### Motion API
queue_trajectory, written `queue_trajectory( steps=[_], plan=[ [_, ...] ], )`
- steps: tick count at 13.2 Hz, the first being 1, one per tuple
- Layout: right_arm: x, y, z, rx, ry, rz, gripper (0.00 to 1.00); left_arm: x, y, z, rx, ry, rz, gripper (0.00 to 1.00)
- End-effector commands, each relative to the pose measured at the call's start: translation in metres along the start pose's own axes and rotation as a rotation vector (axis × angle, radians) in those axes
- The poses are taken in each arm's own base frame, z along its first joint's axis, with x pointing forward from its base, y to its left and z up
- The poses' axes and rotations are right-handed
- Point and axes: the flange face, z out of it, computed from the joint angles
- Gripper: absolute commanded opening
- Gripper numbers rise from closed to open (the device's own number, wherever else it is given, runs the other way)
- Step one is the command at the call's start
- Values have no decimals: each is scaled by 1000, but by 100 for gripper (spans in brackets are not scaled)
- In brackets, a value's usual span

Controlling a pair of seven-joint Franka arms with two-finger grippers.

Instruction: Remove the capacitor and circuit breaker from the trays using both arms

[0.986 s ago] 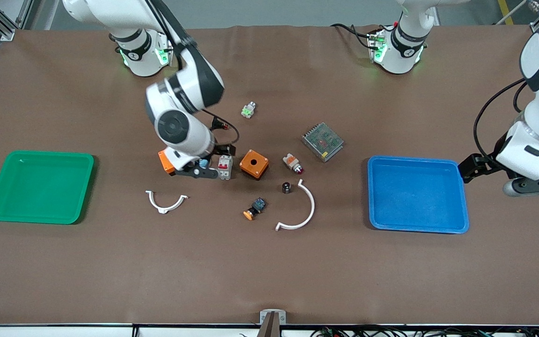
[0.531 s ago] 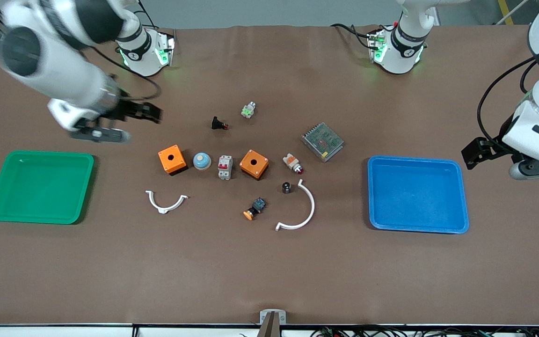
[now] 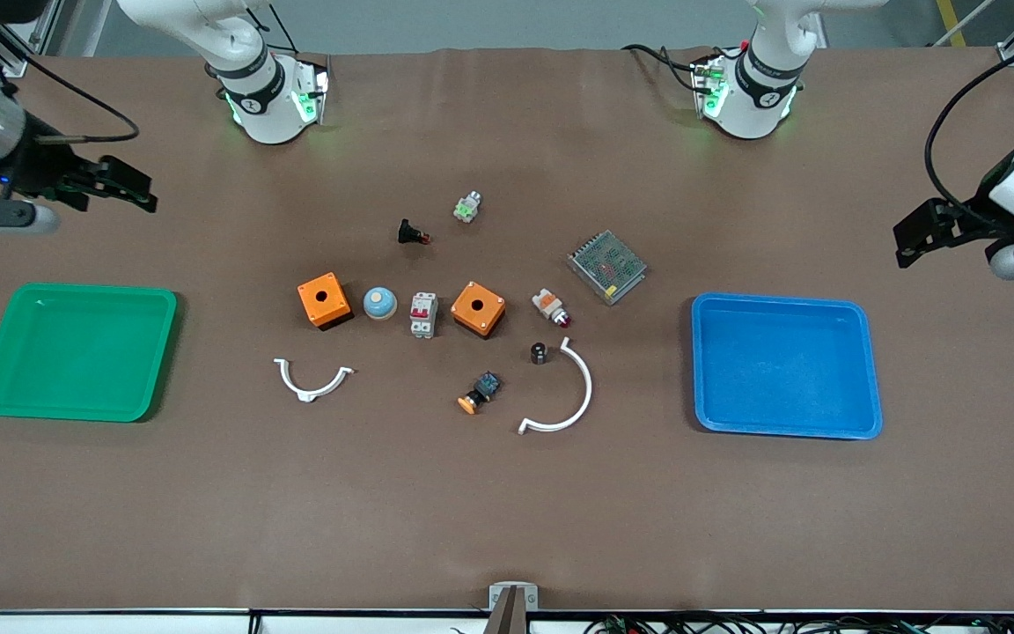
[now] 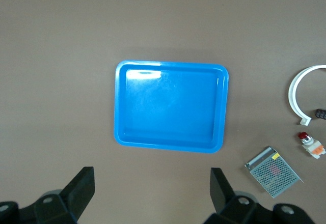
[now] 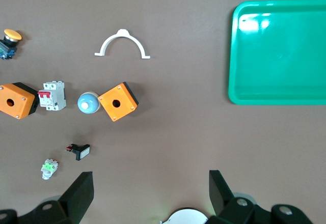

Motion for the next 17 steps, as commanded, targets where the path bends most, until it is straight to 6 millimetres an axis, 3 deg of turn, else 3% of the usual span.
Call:
queue_trajectory(
  steps=[1, 8, 11, 17],
  plan=[
    [-4, 8, -27, -59, 33, -11, 100, -20, -2, -3, -29, -14, 29, 100],
    [-4, 36, -62, -75, 102, -28, 100, -35, -4, -8, -61, -21, 26, 100],
    [13, 59, -79, -85, 136, -37, 100, -33, 0, -6, -78, -26, 30, 100],
    [46, 54, -56, -91, 110, -25, 100, -33, 3, -4, -76, -30, 48, 100]
  ],
)
